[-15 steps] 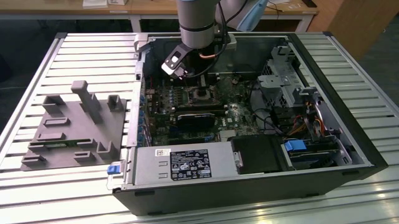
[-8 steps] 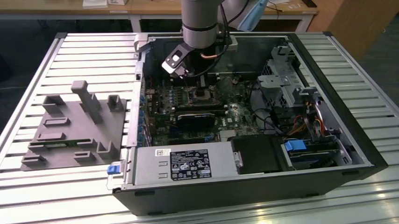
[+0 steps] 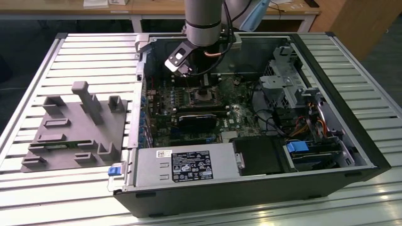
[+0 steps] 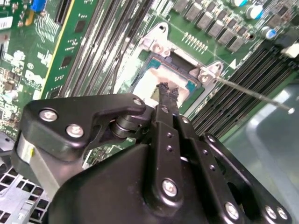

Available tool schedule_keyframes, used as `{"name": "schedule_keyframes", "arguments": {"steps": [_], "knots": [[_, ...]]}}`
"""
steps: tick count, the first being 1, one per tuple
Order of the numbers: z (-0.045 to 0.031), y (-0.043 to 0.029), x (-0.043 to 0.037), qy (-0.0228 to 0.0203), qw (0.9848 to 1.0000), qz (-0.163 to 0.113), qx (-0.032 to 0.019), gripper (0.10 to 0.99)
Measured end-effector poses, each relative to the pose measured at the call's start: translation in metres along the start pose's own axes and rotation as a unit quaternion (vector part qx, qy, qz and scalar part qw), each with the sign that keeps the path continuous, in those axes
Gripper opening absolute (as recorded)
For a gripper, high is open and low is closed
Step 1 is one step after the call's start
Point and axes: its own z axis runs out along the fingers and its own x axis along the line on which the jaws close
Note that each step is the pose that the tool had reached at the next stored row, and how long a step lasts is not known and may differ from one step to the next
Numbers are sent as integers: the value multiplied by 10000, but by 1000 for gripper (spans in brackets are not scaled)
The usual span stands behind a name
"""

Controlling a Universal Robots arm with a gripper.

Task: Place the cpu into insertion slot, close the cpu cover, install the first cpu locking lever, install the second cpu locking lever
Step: 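Place the cpu into insertion slot, then close the cpu cover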

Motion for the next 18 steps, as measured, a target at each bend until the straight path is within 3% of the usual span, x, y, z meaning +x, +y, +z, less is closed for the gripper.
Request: {"name": "schedule_keyframes", "arguments": {"steps": [4,13,18], "knots": [[-8,44,-1,-1,10000,0,2,102],[-237,58,-5,0,10000,0,1,102],[-269,60,-6,0,10000,0,1,102]]}}
